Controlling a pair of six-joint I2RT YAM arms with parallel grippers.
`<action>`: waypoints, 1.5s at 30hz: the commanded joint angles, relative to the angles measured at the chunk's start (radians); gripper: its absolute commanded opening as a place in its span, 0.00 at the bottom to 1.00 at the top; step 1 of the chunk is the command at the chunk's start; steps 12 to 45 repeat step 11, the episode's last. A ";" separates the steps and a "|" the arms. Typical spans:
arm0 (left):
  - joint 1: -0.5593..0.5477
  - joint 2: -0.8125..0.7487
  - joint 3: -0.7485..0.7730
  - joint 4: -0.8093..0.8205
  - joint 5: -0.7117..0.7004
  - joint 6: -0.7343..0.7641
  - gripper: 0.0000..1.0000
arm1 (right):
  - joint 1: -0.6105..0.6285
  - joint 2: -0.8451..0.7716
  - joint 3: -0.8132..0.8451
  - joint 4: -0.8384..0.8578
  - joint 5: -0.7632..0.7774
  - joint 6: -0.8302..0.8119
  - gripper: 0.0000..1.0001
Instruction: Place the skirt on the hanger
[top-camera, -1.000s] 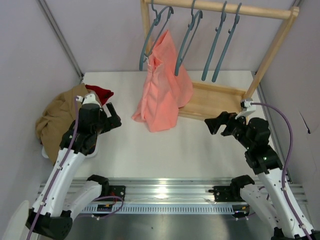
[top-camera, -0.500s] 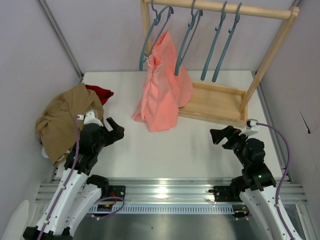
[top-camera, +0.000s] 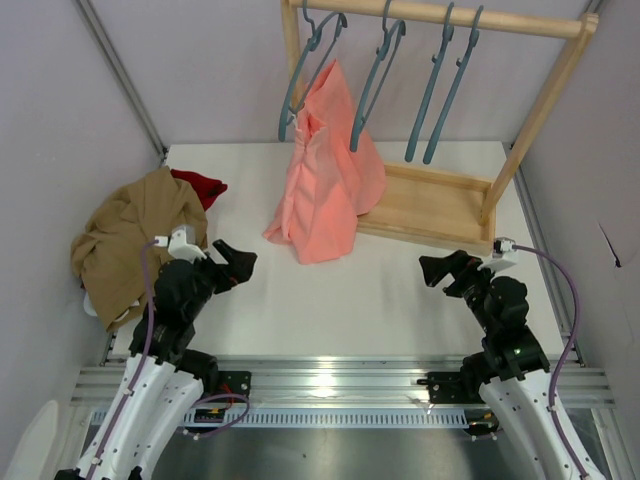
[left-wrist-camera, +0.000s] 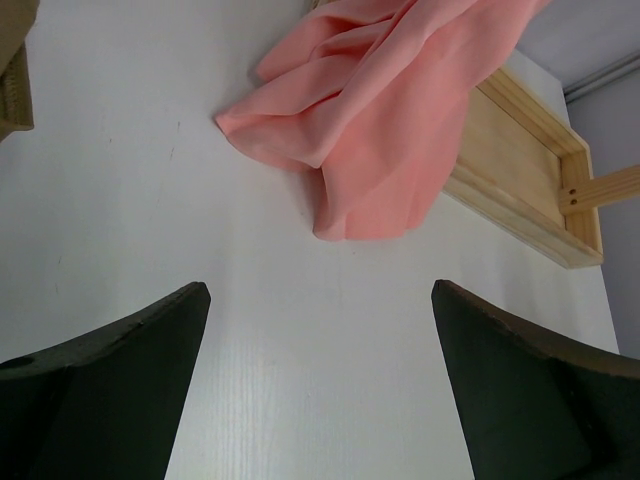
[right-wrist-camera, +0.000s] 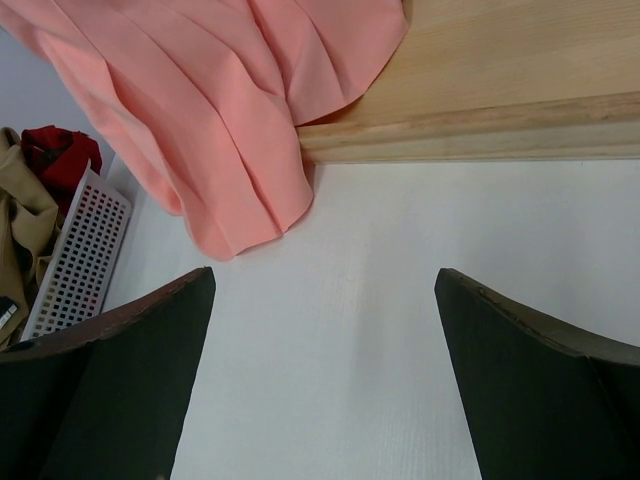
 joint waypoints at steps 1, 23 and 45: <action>0.007 0.015 0.007 0.057 0.051 0.002 0.99 | 0.002 0.006 0.039 0.059 0.010 -0.004 0.99; 0.007 -0.002 0.028 0.037 0.017 0.011 0.99 | 0.004 0.027 0.078 0.055 0.014 -0.016 0.99; 0.007 -0.002 0.028 0.037 0.017 0.011 0.99 | 0.004 0.027 0.078 0.055 0.014 -0.016 0.99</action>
